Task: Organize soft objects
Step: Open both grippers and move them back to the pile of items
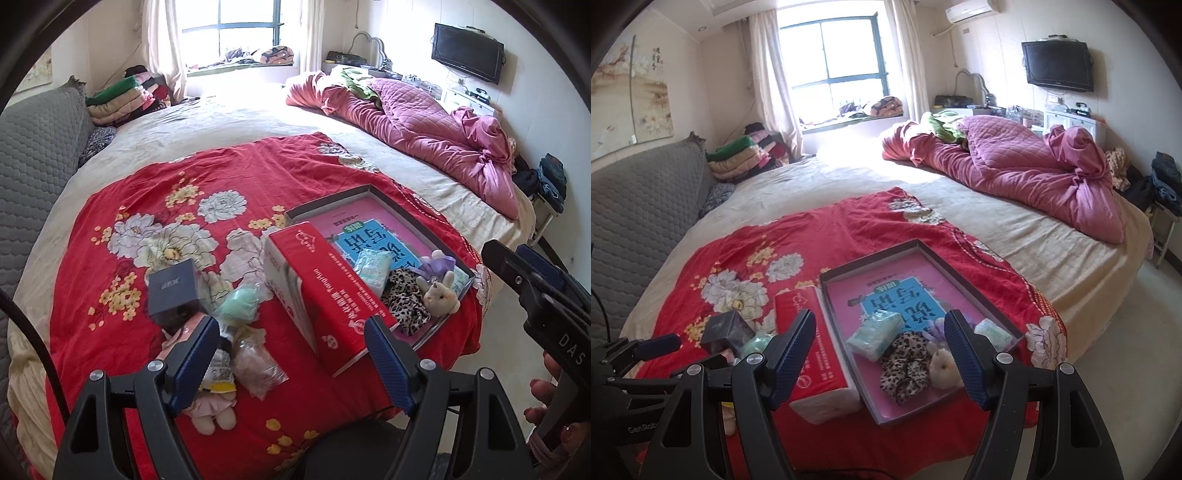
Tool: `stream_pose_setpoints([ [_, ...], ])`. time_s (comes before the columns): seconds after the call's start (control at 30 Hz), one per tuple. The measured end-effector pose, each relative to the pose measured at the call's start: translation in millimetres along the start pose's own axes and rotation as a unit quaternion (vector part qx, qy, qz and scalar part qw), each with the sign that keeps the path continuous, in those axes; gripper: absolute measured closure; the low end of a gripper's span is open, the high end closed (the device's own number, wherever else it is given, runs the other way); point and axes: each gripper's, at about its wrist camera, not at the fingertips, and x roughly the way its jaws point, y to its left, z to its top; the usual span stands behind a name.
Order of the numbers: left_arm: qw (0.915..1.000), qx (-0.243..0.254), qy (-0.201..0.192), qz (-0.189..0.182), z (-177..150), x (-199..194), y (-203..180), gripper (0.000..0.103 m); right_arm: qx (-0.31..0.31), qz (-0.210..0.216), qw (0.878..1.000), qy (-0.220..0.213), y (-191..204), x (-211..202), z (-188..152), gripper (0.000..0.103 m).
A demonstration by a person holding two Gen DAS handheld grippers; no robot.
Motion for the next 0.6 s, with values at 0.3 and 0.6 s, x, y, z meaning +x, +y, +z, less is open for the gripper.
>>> stream_pose_setpoints([
  [0.3, 0.9998, -0.016, -0.001, 0.011, -11.9, -11.8, 22.0, 0.023, -0.023, 0.021, 1.000, 0.003, 27.6, -3.4, -3.4, 0.030],
  [0.6, 0.9991, -0.036, -0.001, 0.023, -22.0, -17.0, 48.5, 0.023, -0.051, 0.040, 0.998, 0.010, 57.2, -2.5, -9.1, 0.030],
])
